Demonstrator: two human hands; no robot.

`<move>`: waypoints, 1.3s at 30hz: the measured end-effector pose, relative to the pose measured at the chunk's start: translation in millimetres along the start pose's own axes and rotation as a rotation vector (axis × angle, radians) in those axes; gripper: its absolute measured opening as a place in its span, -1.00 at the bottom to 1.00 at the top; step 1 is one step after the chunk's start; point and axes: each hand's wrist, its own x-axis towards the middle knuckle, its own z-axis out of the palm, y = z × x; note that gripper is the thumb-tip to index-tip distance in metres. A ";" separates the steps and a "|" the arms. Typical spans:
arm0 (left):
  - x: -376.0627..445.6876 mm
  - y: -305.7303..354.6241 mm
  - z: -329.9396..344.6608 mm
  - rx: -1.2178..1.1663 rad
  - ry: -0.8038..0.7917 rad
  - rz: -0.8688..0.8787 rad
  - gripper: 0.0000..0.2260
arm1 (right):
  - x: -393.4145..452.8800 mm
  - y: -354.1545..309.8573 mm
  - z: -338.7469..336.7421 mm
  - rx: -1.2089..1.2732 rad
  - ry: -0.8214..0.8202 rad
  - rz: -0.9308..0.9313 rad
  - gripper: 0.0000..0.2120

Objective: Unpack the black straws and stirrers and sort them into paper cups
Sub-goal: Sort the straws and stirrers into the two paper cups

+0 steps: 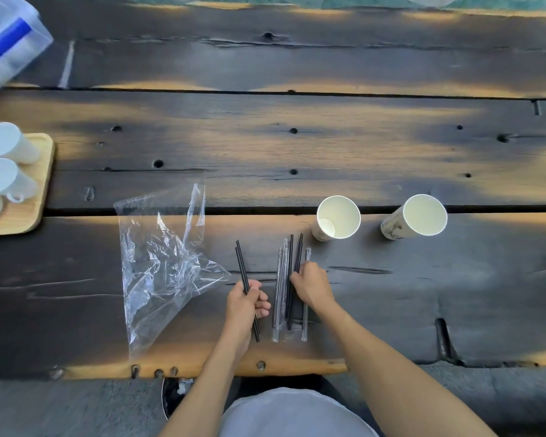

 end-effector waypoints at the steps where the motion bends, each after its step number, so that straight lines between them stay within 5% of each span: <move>1: -0.4 1.2 0.2 -0.026 -0.007 0.003 -0.86 | -1.1 -1.5 -2.6 0.052 -0.021 -0.010 -0.80; 8: -13.5 9.3 5.2 -0.099 -0.286 -0.066 -0.81 | -37.5 -11.0 -17.7 0.500 -0.374 -0.133 -0.71; 13: -17.9 4.9 -0.7 0.010 -0.325 -0.002 -0.83 | -40.2 -15.1 -17.6 0.328 -0.321 -0.240 -0.81; 16: -16.9 0.9 -7.2 0.023 -0.279 -0.027 -0.81 | -33.5 -13.0 -14.3 0.445 -0.244 -0.133 -0.85; 20: -20.5 -2.3 -12.0 -0.022 -0.226 -0.053 -0.81 | -14.1 -8.8 -3.9 0.278 -0.016 0.002 -0.85; 30: -26.3 -3.1 -21.4 -0.023 -0.144 -0.056 -0.79 | -2.6 -6.7 10.3 -0.180 0.015 -0.014 -0.91; 35: -27.1 -0.5 -20.7 -0.069 -0.129 -0.040 -0.83 | -6.2 -10.0 3.1 0.007 0.009 0.029 -0.85; 39: -24.6 2.4 -13.6 -0.156 -0.137 -0.060 -0.85 | -29.7 -17.5 -6.3 0.343 -0.217 -0.041 -0.84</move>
